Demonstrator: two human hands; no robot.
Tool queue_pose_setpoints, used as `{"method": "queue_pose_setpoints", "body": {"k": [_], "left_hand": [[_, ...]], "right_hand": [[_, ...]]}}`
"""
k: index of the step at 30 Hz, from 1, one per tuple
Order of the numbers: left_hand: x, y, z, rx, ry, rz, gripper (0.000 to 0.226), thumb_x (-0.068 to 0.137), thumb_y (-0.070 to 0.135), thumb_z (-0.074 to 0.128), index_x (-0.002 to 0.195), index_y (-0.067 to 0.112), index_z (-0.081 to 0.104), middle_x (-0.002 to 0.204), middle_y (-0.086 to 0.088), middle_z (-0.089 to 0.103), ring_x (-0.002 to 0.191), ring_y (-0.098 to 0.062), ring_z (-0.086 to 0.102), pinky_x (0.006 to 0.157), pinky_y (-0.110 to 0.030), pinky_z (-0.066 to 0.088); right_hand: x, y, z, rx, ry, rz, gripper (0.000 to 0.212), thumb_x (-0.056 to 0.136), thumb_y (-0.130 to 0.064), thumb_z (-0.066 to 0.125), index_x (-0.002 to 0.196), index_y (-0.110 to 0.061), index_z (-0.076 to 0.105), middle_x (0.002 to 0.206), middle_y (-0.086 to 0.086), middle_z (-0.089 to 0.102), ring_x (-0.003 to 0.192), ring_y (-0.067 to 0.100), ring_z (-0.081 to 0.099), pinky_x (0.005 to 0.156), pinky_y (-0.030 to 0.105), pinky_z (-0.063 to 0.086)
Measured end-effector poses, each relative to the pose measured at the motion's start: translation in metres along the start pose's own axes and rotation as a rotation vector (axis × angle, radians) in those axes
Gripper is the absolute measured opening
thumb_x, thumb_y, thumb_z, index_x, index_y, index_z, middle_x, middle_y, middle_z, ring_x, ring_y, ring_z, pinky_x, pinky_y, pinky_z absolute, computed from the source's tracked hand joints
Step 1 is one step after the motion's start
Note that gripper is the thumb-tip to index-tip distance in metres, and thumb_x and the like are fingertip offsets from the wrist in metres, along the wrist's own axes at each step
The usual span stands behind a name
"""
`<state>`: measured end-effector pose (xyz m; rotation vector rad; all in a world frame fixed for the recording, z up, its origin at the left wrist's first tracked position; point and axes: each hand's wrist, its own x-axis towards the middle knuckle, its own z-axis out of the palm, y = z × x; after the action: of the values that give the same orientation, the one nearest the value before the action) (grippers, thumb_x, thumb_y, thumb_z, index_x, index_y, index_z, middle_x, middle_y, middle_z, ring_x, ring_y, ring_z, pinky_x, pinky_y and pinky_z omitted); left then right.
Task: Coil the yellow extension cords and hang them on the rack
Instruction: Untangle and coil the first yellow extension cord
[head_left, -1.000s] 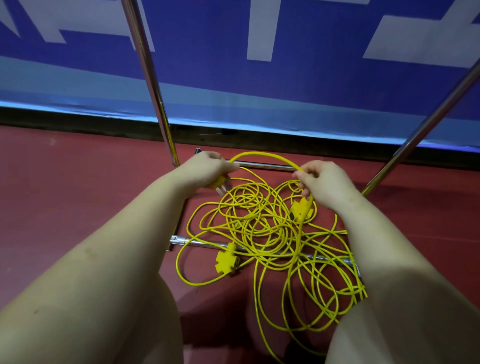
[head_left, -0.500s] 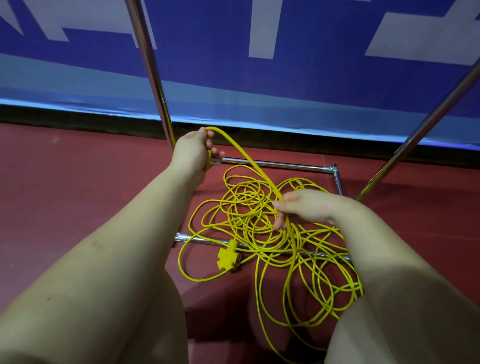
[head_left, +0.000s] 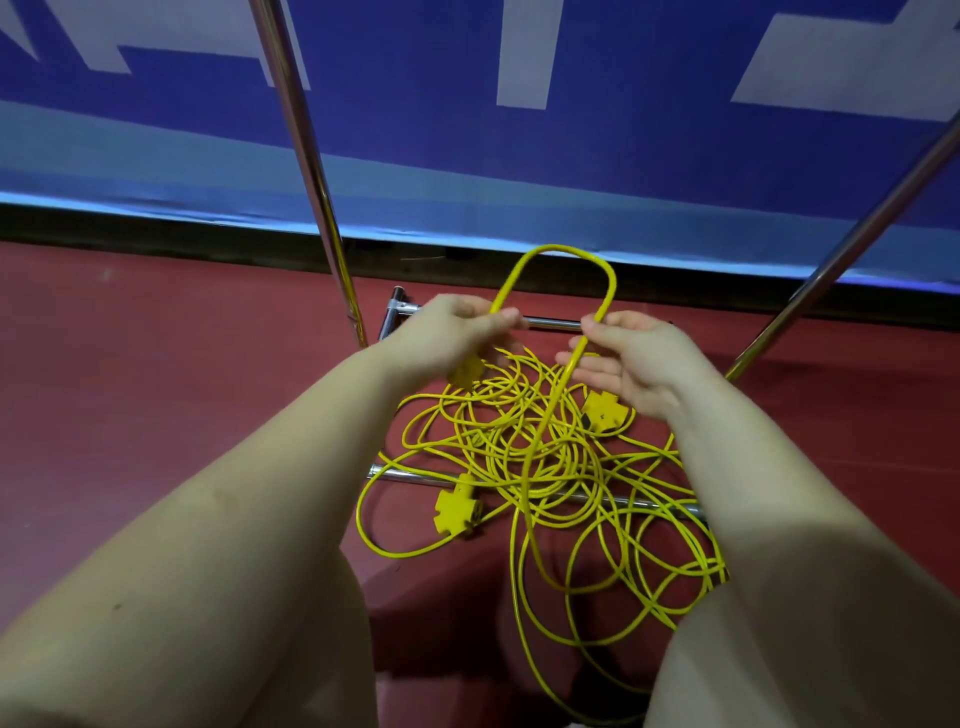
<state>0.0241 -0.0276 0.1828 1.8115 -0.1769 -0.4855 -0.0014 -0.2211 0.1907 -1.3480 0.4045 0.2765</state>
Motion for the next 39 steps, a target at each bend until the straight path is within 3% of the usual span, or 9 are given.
{"method": "queue_pose_setpoints", "body": {"k": [6,10,13,16,19,24,29,34,39], "left_hand": [[-0.001,-0.003,0.019,0.160,-0.202,-0.017,0.029,0.089,0.031,0.062,0.087,0.002,0.068,0.061,-0.003,0.063,0.046,-0.012,0.051,0.050,-0.021,0.043],[0.000,0.001,0.025,0.054,-0.175,0.028,0.017,0.091,0.019,0.060,0.092,0.005,0.069,0.094,-0.023,0.069,0.078,-0.029,0.062,0.068,-0.032,0.050],[0.004,0.006,0.026,-0.180,-0.001,0.059,0.011,0.093,0.012,0.056,0.086,0.011,0.065,0.080,-0.010,0.069,0.070,-0.022,0.065,0.059,-0.028,0.053],[0.010,0.008,0.023,-0.421,0.111,0.025,0.013,0.096,0.011,0.051,0.088,0.010,0.061,0.067,0.001,0.070,0.057,-0.009,0.066,0.047,-0.021,0.052],[0.013,0.006,0.018,-0.477,0.157,0.024,0.016,0.098,0.012,0.048,0.089,0.011,0.061,0.067,0.002,0.070,0.062,-0.009,0.068,0.052,-0.024,0.053],[0.019,0.000,0.003,-0.331,0.339,-0.022,0.017,0.099,0.020,0.049,0.104,0.007,0.059,0.076,-0.003,0.067,0.054,-0.010,0.065,0.045,-0.024,0.046],[0.015,-0.011,-0.017,0.375,0.373,-0.170,0.031,0.097,0.033,0.050,0.088,0.006,0.063,0.077,-0.007,0.071,0.062,-0.026,0.065,0.053,-0.029,0.051],[0.011,-0.012,-0.026,0.573,0.443,-0.110,0.028,0.098,0.033,0.049,0.084,0.012,0.064,0.078,-0.001,0.070,0.055,-0.011,0.057,0.054,-0.025,0.044],[0.006,-0.010,-0.022,0.389,0.127,-0.023,0.022,0.098,0.029,0.048,0.096,0.019,0.068,0.103,-0.007,0.072,0.080,-0.020,0.062,0.070,-0.029,0.046]], "right_hand": [[0.004,-0.006,0.001,0.365,0.027,-0.034,0.014,0.095,-0.009,0.049,0.081,-0.010,0.047,0.051,0.001,0.064,0.054,0.013,0.069,0.045,0.021,0.053],[0.007,-0.009,-0.001,0.369,0.034,-0.117,0.009,0.097,-0.016,0.048,0.090,-0.011,0.051,0.077,0.008,0.068,0.067,0.014,0.070,0.054,0.024,0.055],[0.005,-0.003,0.001,-0.159,-0.055,-0.108,0.018,0.093,-0.031,0.053,0.106,-0.019,0.055,0.108,0.010,0.066,0.092,0.018,0.065,0.075,0.029,0.052],[-0.001,0.016,0.008,-0.758,-0.317,-0.038,0.028,0.090,-0.027,0.059,0.115,-0.014,0.061,0.104,0.005,0.067,0.089,0.011,0.060,0.079,0.026,0.045],[-0.006,0.023,0.015,-0.748,-0.455,0.003,0.015,0.093,-0.010,0.054,0.107,-0.008,0.060,0.093,0.004,0.066,0.078,0.011,0.061,0.072,0.016,0.047],[0.003,0.015,0.008,-0.582,0.073,-0.320,0.014,0.084,-0.008,0.066,0.090,-0.019,0.058,0.064,-0.001,0.060,0.058,0.020,0.060,0.064,0.036,0.050],[0.001,0.004,-0.007,-0.762,0.425,-0.576,0.004,0.085,-0.023,0.065,0.082,-0.024,0.062,0.070,-0.007,0.059,0.072,0.019,0.062,0.069,0.033,0.050],[0.001,0.001,-0.012,-1.035,0.401,-0.542,0.011,0.087,-0.030,0.061,0.091,-0.022,0.067,0.093,0.003,0.066,0.093,0.025,0.059,0.077,0.032,0.044],[-0.004,-0.002,-0.008,-1.109,0.195,-0.522,0.016,0.089,-0.038,0.059,0.083,-0.024,0.064,0.065,-0.009,0.053,0.065,0.017,0.052,0.062,0.027,0.036]]}}
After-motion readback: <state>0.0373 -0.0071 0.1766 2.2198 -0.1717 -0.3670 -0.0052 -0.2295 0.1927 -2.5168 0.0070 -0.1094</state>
